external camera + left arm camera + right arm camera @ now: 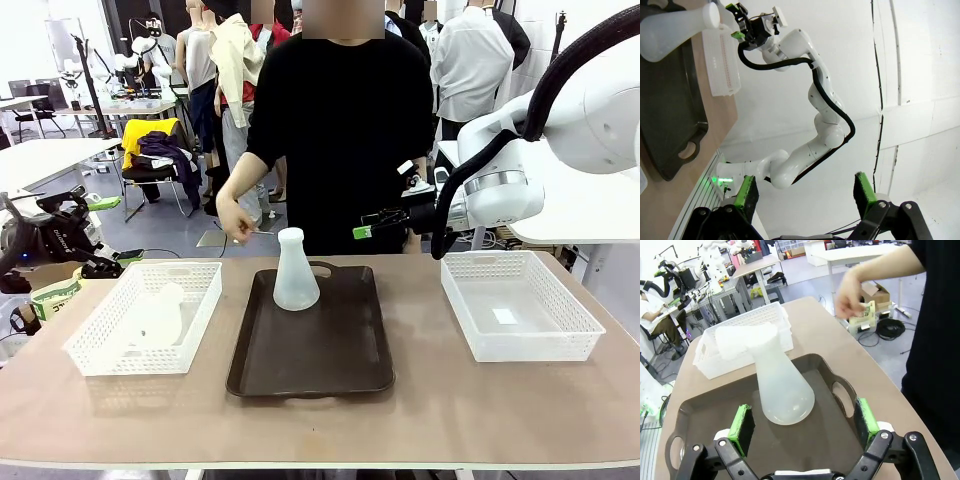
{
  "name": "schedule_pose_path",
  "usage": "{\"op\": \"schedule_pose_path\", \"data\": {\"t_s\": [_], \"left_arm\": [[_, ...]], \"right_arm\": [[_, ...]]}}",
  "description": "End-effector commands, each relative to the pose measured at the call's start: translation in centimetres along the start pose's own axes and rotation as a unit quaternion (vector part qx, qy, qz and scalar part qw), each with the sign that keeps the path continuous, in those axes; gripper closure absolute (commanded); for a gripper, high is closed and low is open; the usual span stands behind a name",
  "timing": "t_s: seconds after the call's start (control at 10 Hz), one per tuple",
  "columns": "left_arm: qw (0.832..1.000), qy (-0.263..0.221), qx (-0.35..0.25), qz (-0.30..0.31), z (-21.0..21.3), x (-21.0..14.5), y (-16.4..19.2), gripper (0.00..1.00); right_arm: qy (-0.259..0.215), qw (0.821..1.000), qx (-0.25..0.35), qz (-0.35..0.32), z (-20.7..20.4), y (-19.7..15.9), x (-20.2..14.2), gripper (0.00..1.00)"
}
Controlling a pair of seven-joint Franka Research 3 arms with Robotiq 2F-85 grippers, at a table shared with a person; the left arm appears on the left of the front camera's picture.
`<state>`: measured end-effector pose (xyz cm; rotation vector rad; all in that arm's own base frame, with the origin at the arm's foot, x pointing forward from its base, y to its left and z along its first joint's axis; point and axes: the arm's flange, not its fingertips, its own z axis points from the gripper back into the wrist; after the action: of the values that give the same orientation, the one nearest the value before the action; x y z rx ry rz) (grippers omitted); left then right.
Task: Prepare the laboratory tools.
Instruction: Pick up the Big flask that the person points to.
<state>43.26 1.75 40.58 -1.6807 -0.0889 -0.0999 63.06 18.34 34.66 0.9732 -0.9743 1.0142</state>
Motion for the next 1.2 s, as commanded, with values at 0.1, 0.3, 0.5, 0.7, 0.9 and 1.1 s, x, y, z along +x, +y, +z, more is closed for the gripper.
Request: {"op": "schedule_pose_path", "data": {"t_s": [0.1,0.3,0.5,0.7,0.9,1.1], "left_arm": [[1.0,0.001,-0.004,-0.003,0.09,-0.07,-0.28,0.0],[1.0,0.001,-0.004,-0.003,0.09,-0.07,-0.28,0.0],[1.0,0.001,-0.004,-0.003,0.09,-0.07,-0.28,0.0],[1.0,0.001,-0.004,-0.003,0.09,-0.07,-0.28,0.0],[1.0,0.001,-0.004,-0.003,0.09,-0.07,-0.28,0.0],[1.0,0.001,-0.004,-0.003,0.09,-0.07,-0.28,0.0]], "right_arm": [[0.004,1.0,0.002,0.002,0.03,0.1,0.03,0.0],[0.004,1.0,0.002,0.002,0.03,0.1,0.03,0.0],[0.004,1.0,0.002,0.002,0.03,0.1,0.03,0.0],[0.004,1.0,0.002,0.002,0.03,0.1,0.03,0.0],[0.004,1.0,0.002,0.002,0.03,0.1,0.03,0.0],[0.004,1.0,0.002,0.002,0.03,0.1,0.03,0.0]]}}
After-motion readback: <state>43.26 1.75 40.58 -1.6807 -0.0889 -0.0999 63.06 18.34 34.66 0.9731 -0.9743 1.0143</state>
